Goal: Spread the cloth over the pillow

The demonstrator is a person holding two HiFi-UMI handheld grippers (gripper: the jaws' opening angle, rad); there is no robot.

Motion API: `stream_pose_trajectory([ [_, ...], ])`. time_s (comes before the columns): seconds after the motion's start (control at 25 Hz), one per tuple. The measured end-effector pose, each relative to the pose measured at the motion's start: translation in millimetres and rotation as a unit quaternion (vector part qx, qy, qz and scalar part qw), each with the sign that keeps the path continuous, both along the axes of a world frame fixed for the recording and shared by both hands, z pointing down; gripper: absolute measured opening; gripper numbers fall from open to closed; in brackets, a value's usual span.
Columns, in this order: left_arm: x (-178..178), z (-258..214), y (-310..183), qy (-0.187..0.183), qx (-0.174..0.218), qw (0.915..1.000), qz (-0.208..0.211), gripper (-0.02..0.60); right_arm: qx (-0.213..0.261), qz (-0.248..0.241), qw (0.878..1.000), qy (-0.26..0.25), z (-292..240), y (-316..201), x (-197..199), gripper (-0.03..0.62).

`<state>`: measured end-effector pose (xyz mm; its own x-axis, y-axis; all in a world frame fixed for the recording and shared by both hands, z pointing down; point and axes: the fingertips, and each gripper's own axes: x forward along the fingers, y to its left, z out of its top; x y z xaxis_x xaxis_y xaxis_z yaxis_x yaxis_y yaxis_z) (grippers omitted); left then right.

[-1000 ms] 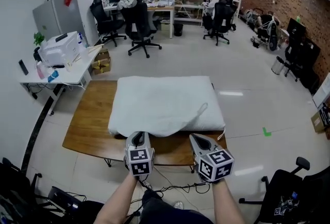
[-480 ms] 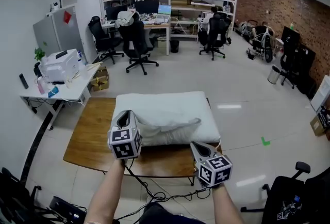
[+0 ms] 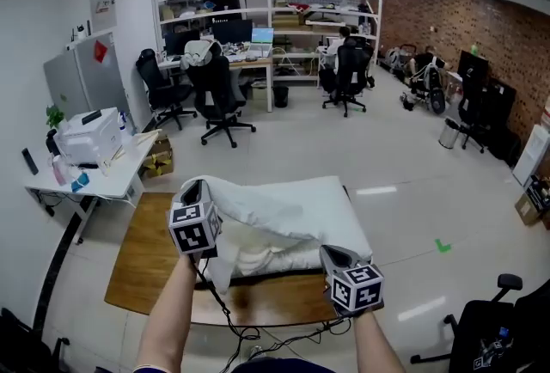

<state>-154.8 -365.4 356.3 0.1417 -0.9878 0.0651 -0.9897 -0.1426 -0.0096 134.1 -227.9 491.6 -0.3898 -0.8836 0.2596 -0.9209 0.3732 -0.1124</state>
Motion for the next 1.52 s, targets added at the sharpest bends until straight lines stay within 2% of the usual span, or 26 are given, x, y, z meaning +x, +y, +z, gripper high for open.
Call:
stream_pose_trajectory([
  [0.24,-26.3,-4.1,-46.0,-0.003,-0.011,0.9999,-0.012,0.02,-0.026,0.039,0.999,-0.018,32.4,-17.2,3.9,0.008],
  [0.48,-38.7,3.1,-77.2,-0.008,-0.021,0.9997,-0.007,0.02,-0.035,0.077,0.996,-0.036,54.1,-36.6,-1.5,0.005],
  [0.52,-39.6,4.8,-80.9,-0.009,-0.024,0.9997,-0.005,0.02,-0.039,0.082,0.995,-0.039,58.4,-39.9,-4.4,0.026],
  [0.64,-39.5,13.4,-91.2,-0.008,-0.034,0.9994,0.002,0.02,-0.062,0.086,0.993,-0.042,76.2,-48.1,-15.7,0.031],
  [0.68,-38.8,16.6,-94.5,-0.006,-0.038,0.9993,0.004,0.02,-0.075,0.084,0.993,-0.045,84.3,-51.1,-20.2,0.058],
  [0.72,-37.6,19.6,-97.8,-0.004,-0.041,0.9992,0.005,0.02,-0.088,0.082,0.992,-0.048,93.0,-54.4,-25.1,0.118],
  [0.76,-36.0,22.1,-101.1,-0.003,-0.043,0.999,0.007,0.02,-0.101,0.08,0.99,-0.051,101.2,-57.7,-30.2,0.152],
  [0.92,-28.5,29.7,-111.4,-0.007,-0.05,0.9985,0.021,0.02,-0.133,0.083,0.985,-0.071,120.7,-67.2,-52.5,0.153],
  [1.08,-24.4,35.6,-115.4,-0.009,-0.054,0.9978,0.036,0.02,-0.142,0.103,0.977,-0.123,126.0,-71.8,-66.8,0.155],
  [1.12,-24.1,36.4,-117.0,-0.01,-0.055,0.9977,0.039,0.02,-0.139,0.108,0.975,-0.138,125.0,-73.2,-68.6,0.188],
  [1.24,-25.1,38.2,-123.6,-0.012,-0.056,0.9973,0.046,0.02,-0.139,0.123,0.968,-0.167,127.1,-77.6,-71.0,0.204],
  [1.4,-24.4,43.5,-125.9,-0.013,-0.059,0.9966,0.055,0.02,-0.152,0.136,0.96,-0.191,133.7,-79.9,-74.6,0.206],
  [1.48,-23.6,45.0,-125.3,-0.012,-0.06,0.9963,0.059,0.02,-0.149,0.13,0.961,-0.191,132.3,-79.8,-77.4,0.204],
  [1.52,-23.7,45.5,-125.6,-0.012,-0.061,0.9962,0.061,0.02,-0.146,0.124,0.964,-0.183,130.5,-79.4,-78.4,0.167],
])
